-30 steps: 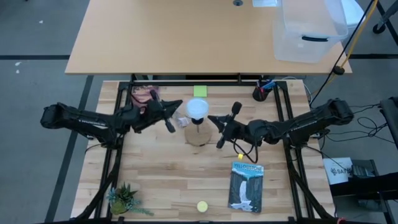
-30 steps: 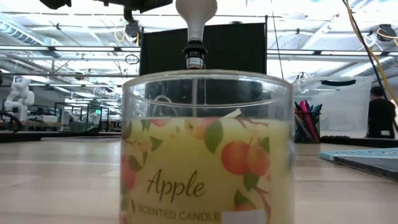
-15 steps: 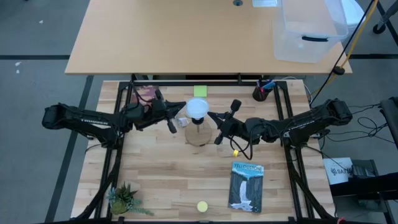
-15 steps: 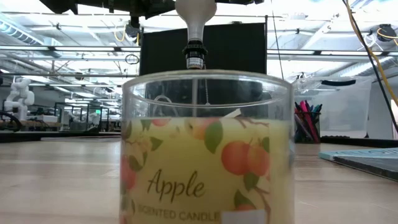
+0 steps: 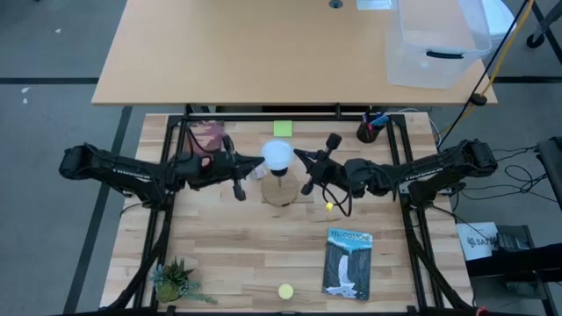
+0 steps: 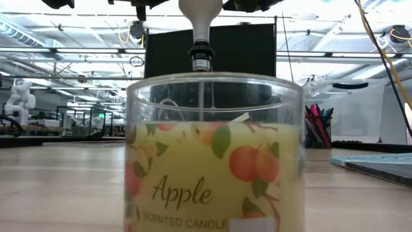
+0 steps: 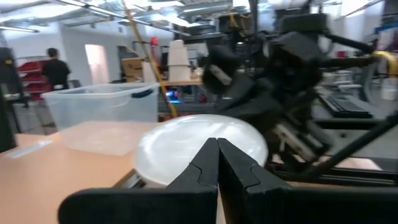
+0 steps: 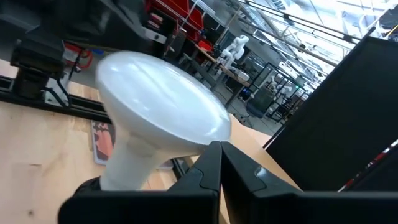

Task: Screw lightbulb
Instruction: Remove the lightbulb from the lamp

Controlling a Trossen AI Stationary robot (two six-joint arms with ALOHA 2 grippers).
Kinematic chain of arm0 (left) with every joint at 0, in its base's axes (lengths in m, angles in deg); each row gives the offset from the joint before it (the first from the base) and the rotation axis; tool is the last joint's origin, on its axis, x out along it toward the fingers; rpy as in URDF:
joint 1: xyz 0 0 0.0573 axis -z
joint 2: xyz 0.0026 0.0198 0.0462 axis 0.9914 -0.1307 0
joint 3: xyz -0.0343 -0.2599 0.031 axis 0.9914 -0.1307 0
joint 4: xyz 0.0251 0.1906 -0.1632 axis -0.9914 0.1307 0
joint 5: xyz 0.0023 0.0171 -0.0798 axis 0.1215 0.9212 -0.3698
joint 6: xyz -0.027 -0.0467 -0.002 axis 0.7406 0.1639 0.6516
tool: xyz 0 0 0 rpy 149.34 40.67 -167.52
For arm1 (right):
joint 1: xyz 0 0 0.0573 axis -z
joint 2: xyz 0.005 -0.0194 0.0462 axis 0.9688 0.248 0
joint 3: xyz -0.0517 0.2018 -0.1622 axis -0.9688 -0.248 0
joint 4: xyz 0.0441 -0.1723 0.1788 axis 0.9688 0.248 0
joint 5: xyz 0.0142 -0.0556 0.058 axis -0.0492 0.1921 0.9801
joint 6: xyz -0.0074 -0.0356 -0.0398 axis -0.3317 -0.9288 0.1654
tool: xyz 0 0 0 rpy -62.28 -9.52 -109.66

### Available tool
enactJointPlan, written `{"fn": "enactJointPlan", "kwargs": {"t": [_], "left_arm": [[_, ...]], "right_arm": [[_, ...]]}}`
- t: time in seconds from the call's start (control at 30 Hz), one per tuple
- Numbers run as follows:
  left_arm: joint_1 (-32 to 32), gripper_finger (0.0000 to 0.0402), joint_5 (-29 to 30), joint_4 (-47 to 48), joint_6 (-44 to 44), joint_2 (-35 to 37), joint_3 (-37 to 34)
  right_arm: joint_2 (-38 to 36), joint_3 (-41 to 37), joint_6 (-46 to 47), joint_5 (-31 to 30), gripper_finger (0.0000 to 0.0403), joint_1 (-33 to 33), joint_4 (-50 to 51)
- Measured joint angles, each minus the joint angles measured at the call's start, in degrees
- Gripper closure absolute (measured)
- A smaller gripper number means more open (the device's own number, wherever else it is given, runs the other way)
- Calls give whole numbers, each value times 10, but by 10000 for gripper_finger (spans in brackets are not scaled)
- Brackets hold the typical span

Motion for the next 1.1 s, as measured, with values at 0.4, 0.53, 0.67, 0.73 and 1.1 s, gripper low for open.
{"fn": "enactJointPlan", "kwargs": {"t": [0.4,0.53,0.67,0.73,1.1], "left_arm": [[35,401,9,-15,-64,0,-2],[34,401,58,-34,-100,10,-2],[28,401,108,-32,-108,25,-2],[20,401,113,-34,-108,28,-2],[-48,401,84,30,-37,27,-2]], "right_arm": [[0,0,-12,-41,403,10,1],[0,0,-30,-88,403,-17,1],[0,0,-34,-104,403,-44,-1],[0,0,-33,-105,403,-56,-1],[0,0,9,-45,403,-83,-4]]}}
